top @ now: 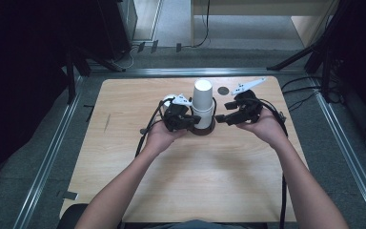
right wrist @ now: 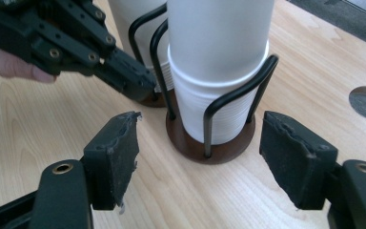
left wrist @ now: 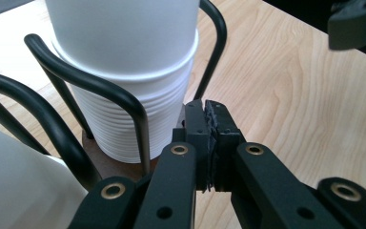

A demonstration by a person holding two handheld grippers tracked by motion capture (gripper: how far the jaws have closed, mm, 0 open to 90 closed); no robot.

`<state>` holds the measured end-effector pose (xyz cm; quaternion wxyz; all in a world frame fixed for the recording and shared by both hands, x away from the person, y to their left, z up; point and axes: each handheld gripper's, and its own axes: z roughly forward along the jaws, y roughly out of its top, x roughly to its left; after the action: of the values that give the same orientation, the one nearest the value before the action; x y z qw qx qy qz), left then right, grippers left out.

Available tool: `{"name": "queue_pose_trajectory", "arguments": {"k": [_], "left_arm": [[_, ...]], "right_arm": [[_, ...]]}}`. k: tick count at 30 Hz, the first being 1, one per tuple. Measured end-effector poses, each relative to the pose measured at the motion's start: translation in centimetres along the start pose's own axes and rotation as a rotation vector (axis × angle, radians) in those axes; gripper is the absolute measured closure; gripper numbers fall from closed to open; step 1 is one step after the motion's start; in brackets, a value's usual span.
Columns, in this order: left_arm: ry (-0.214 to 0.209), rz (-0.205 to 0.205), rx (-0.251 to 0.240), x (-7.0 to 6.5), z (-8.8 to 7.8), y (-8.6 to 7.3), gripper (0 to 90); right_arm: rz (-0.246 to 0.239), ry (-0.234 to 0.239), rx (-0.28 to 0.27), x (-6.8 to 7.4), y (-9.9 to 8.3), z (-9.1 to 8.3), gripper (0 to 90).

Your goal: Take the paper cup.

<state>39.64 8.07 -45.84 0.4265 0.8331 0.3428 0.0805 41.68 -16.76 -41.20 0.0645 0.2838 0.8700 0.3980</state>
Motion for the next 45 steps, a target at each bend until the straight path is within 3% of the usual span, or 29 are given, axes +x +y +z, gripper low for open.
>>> {"name": "queue_pose_trajectory", "arguments": {"k": [3,8,12,23,37,41,45], "left_arm": [[0.017,-0.004,0.003,0.1,0.3,0.1,89.2],[0.038,-0.009,-0.01,0.0,0.3,0.5,89.1],[0.032,-0.031,-0.021,0.1,0.3,0.6,89.1],[0.051,-0.022,-0.018,0.0,0.8,0.6,87.9],[0.051,-0.024,-0.017,0.0,0.9,0.5,86.5],[0.053,-0.026,-0.02,0.0,0.9,0.5,86.5],[0.052,-0.025,-0.02,0.0,0.9,0.5,85.7]], "right_arm": [[0.011,0.028,-0.003,-0.3,0.7,0.3,28.7],[-0.027,0.015,0.012,-0.4,2.1,0.8,27.5],[-0.037,0.01,0.006,-0.8,3.0,1.1,26.1],[-0.056,0.015,0.013,-1.2,5.8,1.8,20.5],[-0.094,-0.018,0.037,-0.7,9.1,3.0,19.9],[-0.1,-0.029,0.062,-0.7,9.6,3.5,21.2],[-0.092,-0.026,0.068,-0.6,9.7,3.7,30.7]]}}
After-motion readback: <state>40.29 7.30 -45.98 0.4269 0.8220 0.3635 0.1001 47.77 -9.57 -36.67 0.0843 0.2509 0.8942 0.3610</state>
